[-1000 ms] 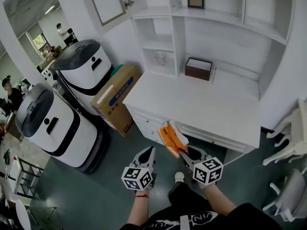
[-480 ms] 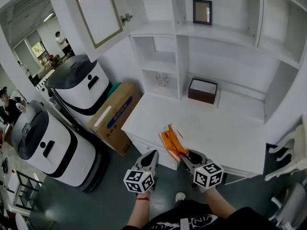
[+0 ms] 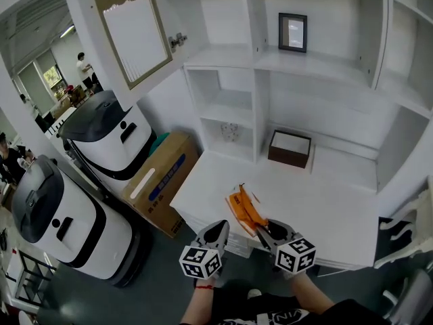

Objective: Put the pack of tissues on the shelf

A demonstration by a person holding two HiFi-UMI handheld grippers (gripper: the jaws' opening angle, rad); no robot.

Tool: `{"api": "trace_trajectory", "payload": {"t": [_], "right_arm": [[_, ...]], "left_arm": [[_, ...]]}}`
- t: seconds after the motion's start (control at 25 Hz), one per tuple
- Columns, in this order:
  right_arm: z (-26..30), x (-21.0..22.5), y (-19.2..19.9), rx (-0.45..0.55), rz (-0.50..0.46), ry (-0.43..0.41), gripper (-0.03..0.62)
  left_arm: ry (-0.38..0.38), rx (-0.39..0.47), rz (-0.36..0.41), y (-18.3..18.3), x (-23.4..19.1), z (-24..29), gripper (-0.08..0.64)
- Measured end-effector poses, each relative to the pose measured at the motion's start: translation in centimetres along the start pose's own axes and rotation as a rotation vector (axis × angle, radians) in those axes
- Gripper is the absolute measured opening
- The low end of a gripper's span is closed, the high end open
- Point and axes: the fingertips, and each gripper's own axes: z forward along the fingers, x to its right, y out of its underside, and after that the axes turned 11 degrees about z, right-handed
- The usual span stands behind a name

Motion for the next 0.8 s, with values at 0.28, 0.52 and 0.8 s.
{"api": "trace_trajectory", "payload": {"t": [0.28, 0.52, 0.8], "right_arm": [[4.0, 1.8, -3.9, 0.041, -0.029, 0.058, 0.104], [10.4, 2.0, -8.0, 0.113, -0.034, 0.129, 0.104], [17.8, 0.6, -12.4, 0.164, -0.06, 0.189, 0.104]], "left_arm": [[0.093, 0.031, 0.022, -2.2, -3.0, 5.7, 0.005], [0.194, 0.033, 0.102, -5.2, -9.0, 10.3, 0.005], [0.289, 0.044, 0.146, -8.7, -15.1, 13.8, 0.005]]}}
